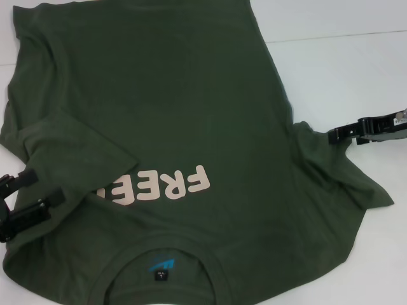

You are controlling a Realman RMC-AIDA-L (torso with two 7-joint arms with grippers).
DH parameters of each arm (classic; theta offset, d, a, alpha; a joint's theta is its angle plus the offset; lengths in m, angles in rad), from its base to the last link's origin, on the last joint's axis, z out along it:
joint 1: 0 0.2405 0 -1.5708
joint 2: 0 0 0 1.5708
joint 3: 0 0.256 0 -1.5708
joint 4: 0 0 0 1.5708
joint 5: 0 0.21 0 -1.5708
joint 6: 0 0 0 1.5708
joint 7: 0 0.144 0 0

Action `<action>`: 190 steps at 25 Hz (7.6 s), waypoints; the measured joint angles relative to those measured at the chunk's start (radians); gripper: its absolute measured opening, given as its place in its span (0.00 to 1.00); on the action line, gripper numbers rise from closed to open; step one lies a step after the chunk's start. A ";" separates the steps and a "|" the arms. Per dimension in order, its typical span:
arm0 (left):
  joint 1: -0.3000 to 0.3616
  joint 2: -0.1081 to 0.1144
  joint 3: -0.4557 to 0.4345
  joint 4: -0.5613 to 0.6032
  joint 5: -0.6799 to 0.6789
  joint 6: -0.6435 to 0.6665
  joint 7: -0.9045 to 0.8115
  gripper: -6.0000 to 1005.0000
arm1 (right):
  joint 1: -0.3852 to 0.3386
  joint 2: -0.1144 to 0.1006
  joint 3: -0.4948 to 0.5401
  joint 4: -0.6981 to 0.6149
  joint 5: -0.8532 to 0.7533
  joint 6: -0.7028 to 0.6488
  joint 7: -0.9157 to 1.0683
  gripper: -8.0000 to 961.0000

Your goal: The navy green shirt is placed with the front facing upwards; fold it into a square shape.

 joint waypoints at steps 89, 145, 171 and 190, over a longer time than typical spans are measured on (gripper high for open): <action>0.000 -0.003 -0.026 0.008 -0.005 0.000 0.000 0.90 | 0.184 0.054 -0.094 0.167 0.128 0.010 0.037 0.03; -0.001 -0.003 -0.028 0.008 -0.031 0.014 -0.011 0.89 | 0.057 -0.024 -0.100 0.001 -0.061 -0.264 0.082 0.20; -0.003 -0.003 -0.028 0.009 -0.031 0.009 -0.011 0.89 | 0.161 0.046 -0.185 -0.017 -0.012 -0.364 0.080 0.09; 0.000 -0.003 -0.028 0.010 -0.052 0.006 -0.010 0.89 | 0.170 0.016 -0.227 0.090 -0.009 -0.340 0.092 0.23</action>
